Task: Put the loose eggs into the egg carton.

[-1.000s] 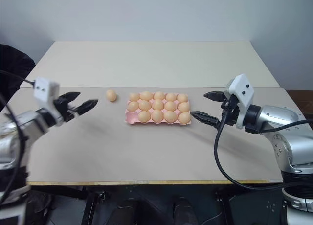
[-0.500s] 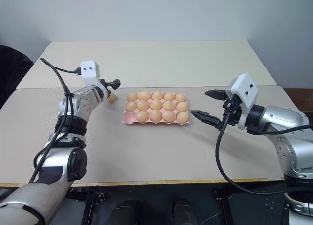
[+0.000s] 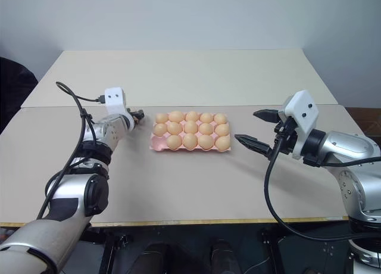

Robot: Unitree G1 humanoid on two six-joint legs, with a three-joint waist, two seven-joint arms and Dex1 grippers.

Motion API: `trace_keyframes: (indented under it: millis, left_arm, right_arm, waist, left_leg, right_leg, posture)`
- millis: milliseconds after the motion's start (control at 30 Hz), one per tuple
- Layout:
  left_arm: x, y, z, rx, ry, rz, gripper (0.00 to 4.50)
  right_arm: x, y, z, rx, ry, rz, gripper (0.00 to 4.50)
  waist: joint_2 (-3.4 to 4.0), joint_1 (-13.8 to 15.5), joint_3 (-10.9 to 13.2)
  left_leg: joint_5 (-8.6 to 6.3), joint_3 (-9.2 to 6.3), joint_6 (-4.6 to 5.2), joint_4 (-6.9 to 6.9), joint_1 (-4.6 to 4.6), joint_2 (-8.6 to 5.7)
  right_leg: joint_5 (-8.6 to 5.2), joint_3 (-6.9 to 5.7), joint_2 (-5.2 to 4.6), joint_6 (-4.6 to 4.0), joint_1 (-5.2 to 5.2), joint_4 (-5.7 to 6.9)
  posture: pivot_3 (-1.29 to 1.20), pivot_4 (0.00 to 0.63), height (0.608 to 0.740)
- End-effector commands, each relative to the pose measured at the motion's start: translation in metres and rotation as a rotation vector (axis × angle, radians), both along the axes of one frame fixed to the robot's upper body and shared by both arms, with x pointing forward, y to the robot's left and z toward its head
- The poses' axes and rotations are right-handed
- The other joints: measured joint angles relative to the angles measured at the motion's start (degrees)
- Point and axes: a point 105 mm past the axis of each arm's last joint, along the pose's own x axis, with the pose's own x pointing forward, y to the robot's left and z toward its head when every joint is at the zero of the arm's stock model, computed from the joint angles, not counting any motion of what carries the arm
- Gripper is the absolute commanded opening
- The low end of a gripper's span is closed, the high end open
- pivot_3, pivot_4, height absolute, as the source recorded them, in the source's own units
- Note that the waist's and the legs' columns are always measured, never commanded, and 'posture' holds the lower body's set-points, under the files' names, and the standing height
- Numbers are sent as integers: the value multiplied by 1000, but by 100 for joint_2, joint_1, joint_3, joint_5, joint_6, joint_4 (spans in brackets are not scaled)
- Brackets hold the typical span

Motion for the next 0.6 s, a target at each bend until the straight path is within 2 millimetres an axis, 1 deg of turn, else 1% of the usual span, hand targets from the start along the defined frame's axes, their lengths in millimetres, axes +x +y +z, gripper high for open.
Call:
trace_keyframes:
  millis: [33, 100, 133, 233, 300, 333, 400, 433, 467, 533, 567, 600]
  left_arm:
    - [4, 4, 15, 9, -38, 16, 2286]
    - [4, 5, 16, -6, -45, 23, 1773]
    - [4, 6, 17, -7, -48, 22, 1672]
    - [4, 7, 23, 14, -80, 2, 1506]
    - [2, 11, 28, 62, -114, -14, 1506]
    - [-3, 12, 41, 93, -195, -62, 1506]
    - [-26, 8, 63, 129, -338, -218, 1506]
    - [-37, 4, 68, 139, -371, -282, 1506]
    - [-56, 0, 75, 142, -408, -407, 1506]
    - [-88, -12, 78, 137, -403, -614, 1506]
    - [-100, -19, 78, 141, -396, -697, 1506]
    - [-108, -23, 77, 142, -392, -753, 1506]
  right_arm:
    - [-2, 1, 16, 7, -55, 3, 4500]
    - [-1, 0, 18, 13, -59, -3, 4500]
    - [-1, 0, 19, 14, -60, -5, 4500]
    - [0, 0, 19, 19, -61, -8, 4500]
    - [0, 0, 18, 19, -60, -11, 4500]
    - [-1, 0, 18, 20, -60, -16, 4500]
    - [-4, -2, 18, 22, -59, -25, 4500]
    - [-4, -3, 17, 23, -58, -29, 4500]
    - [-5, -4, 16, 24, -55, -33, 4500]
    - [-6, -5, 14, 28, -50, -41, 4500]
    - [-6, -5, 13, 31, -47, -43, 4500]
    - [-6, -4, 12, 33, -47, -44, 4500]
  waist:
    - [0, 1, 0]
    - [0, 1, 0]
    - [0, -1, 0]
    - [0, 0, 0]
    - [0, -5, 0]
    - [0, -13, 0]
    - [1, -72, -1]
    - [1, -108, -1]
    - [1, -122, -1]
    - [1, -152, -1]
    - [2, -150, -1]
    - [2, -127, -1]
  left_leg:
    - [0, 0, 0, 0, 0, 0]
    - [0, 0, 0, 0, 0, -1]
    - [0, 0, 0, 0, 0, -1]
    - [0, 0, 0, 0, 1, -1]
    - [0, 0, -1, 0, -1, -1]
    - [0, 0, -1, 0, -1, -1]
    - [1, 1, -1, -4, -1, 2]
    - [2, 0, -5, -7, -1, 6]
    - [4, 0, -8, -11, -5, 8]
    - [6, 0, -11, -10, -15, 9]
    - [9, -1, -16, -9, -18, 9]
    - [10, 0, -17, -8, -14, 8]
  right_leg:
    - [0, 0, 0, 0, 0, 0]
    - [0, 0, -1, 0, 0, 1]
    - [0, 0, -1, 0, 0, 0]
    - [0, 0, -1, 0, 0, 0]
    - [0, 0, -1, 0, 0, 2]
    - [0, 0, -1, 0, 0, 3]
    - [0, 3, 0, 0, 0, 11]
    - [0, 6, 2, 0, -1, 16]
    - [1, 8, 3, 0, -9, 16]
    - [1, 9, 2, 0, -22, 23]
    - [1, 9, 1, 0, -26, 31]
    - [1, 8, 0, 0, -24, 32]
  posture:
    - [0, 150, 740]
    - [0, 150, 740]
    - [0, 150, 740]
    - [0, 150, 740]
    - [0, 150, 740]
    - [0, 150, 740]
    - [0, 150, 740]
    - [0, 150, 740]
    - [0, 150, 740]
    - [0, 150, 740]
    - [0, 150, 740]
    - [0, 150, 740]
